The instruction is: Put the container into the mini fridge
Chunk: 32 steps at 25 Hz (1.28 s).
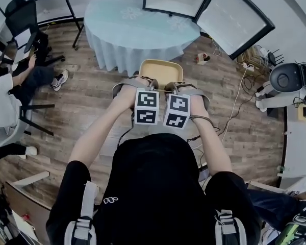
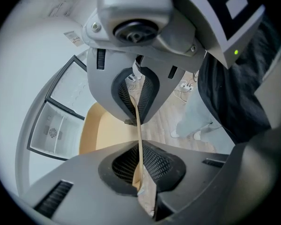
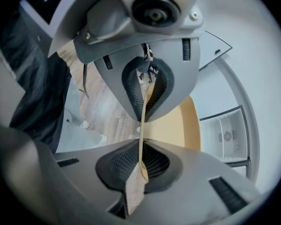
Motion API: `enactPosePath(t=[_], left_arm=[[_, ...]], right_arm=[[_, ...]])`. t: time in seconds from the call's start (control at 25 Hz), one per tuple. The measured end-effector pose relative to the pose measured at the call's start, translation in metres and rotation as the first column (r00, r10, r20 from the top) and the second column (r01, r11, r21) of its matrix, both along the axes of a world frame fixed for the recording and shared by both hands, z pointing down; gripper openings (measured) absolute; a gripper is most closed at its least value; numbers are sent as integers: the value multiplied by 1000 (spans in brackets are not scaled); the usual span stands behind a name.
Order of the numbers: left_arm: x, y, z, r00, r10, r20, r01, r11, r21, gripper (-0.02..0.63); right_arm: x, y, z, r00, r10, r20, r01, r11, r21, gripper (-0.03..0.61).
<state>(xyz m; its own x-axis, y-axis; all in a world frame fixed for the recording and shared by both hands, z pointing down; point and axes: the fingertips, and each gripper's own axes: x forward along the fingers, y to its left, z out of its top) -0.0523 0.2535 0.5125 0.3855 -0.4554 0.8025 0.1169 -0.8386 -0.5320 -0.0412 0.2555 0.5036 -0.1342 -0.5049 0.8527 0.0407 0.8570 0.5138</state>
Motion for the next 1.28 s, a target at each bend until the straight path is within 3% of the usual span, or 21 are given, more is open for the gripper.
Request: enactPosePath(t=[0.28, 0.68, 1.28], left_arm=[[-7, -44, -2, 999, -33, 10, 33, 999, 39, 29], [20, -145, -7, 998, -49, 30, 47, 997, 64, 29], [90, -322, 17, 997, -49, 59, 50, 998, -28, 29]], right_arm=[[-7, -44, -2, 1000, -23, 20, 22, 999, 37, 18], [19, -145, -7, 998, -13, 57, 9, 998, 70, 18], [91, -324, 18, 997, 34, 75, -31, 999, -32, 17]])
